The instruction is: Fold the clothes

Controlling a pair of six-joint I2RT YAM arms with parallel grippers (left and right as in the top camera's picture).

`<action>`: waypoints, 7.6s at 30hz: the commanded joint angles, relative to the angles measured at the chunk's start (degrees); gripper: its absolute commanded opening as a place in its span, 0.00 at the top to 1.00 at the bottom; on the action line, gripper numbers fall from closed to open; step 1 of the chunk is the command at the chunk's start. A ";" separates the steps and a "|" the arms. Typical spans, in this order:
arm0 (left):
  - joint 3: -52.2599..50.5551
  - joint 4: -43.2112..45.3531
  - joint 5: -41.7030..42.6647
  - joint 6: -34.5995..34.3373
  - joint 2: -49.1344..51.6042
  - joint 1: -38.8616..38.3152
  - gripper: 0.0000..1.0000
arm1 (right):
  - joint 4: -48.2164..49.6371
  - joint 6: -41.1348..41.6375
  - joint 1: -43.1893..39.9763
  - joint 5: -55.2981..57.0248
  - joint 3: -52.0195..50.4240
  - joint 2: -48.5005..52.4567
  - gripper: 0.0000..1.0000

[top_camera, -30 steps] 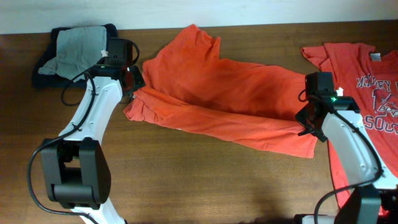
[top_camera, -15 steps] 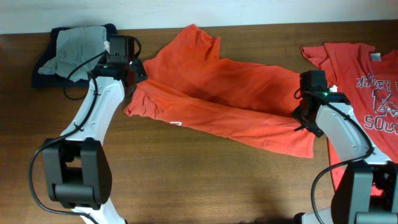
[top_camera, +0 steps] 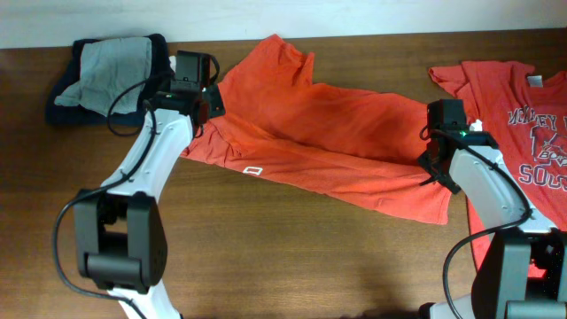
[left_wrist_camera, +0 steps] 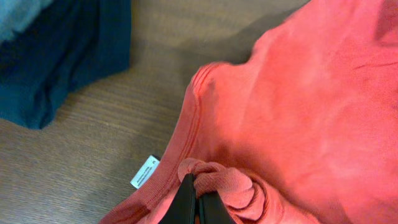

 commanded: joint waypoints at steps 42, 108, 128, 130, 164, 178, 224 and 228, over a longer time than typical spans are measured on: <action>18.93 -33.03 3.13 13.14 11.08 7.30 0.17 | -20.72 -18.45 -10.23 -24.65 -1.66 -0.26 0.25; 16.20 -31.56 14.10 31.15 14.71 7.08 0.25 | -3.41 -24.55 -13.97 -25.44 -12.39 -0.35 0.84; 16.13 -33.92 17.18 44.72 14.73 7.13 0.38 | -3.41 -24.57 -13.97 -25.42 -12.39 -0.35 0.88; 16.13 -33.92 16.85 45.48 14.75 7.15 0.41 | -3.41 -24.57 -13.97 -25.40 -12.39 -0.35 0.96; 17.79 -28.76 -1.07 47.21 20.02 7.67 1.00 | -3.21 -20.46 -13.99 -11.89 -12.37 -0.35 0.96; 19.17 -28.83 -6.16 44.63 19.74 7.72 0.83 | -4.55 -20.48 -13.97 -11.93 -11.85 -0.35 0.85; 38.93 -37.83 29.05 4.81 16.90 21.44 0.71 | 9.77 -54.55 21.73 -29.62 12.55 3.61 0.69; 38.93 -40.24 27.39 6.49 16.90 19.58 0.98 | 6.21 -54.62 20.55 -26.95 12.55 5.18 0.69</action>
